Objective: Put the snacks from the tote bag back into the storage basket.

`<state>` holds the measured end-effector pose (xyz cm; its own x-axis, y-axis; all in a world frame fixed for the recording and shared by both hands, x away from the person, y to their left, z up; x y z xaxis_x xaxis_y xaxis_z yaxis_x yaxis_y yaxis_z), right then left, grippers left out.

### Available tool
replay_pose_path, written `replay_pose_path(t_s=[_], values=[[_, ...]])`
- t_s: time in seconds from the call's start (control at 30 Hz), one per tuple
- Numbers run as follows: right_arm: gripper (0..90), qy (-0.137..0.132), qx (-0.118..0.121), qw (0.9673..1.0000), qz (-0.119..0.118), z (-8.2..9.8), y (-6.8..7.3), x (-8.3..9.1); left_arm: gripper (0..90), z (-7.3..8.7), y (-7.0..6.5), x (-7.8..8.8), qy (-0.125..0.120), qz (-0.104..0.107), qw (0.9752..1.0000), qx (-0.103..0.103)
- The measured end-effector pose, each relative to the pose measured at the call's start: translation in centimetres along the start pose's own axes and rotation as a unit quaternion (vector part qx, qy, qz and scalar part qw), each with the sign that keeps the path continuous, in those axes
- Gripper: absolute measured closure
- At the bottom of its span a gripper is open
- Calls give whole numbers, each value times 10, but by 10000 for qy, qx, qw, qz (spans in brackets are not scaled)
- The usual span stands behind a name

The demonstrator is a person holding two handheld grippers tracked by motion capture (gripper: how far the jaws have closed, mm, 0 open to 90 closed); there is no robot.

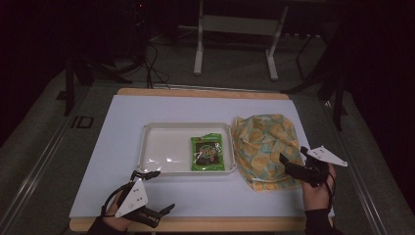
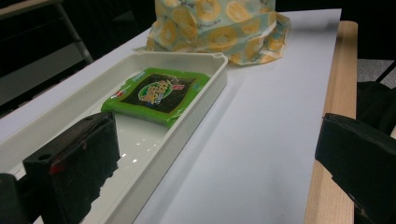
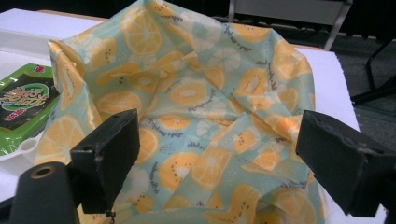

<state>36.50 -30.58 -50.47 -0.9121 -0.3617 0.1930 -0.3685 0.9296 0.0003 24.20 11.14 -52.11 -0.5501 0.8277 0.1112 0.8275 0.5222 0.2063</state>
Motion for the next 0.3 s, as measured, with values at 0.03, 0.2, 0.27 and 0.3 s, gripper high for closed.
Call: replay_pose_path(t_s=[0.03,0.2,0.27,0.3], values=[[134,8,-38,10000,-4,1,0,0,4,0,0,0,-2,0,10000,2],[129,22,-82,10000,-1,2,-2,0,3,0,0,0,-15,1,10000,14],[129,-2,-78,10000,0,1,-2,0,3,0,0,0,-16,-3,10000,17],[128,-13,-80,10000,-2,1,-2,0,4,0,0,0,-17,-6,10000,15]])
Point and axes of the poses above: each handheld gripper's, and its own axes: x roughly backward along the jaws, z roughly out of its underside, y roughly to its left, the point moved 8 cm from there along -x, roughly forward along the jaws, and after that the axes turned 15 degrees about -y, right-handed, at the moved point
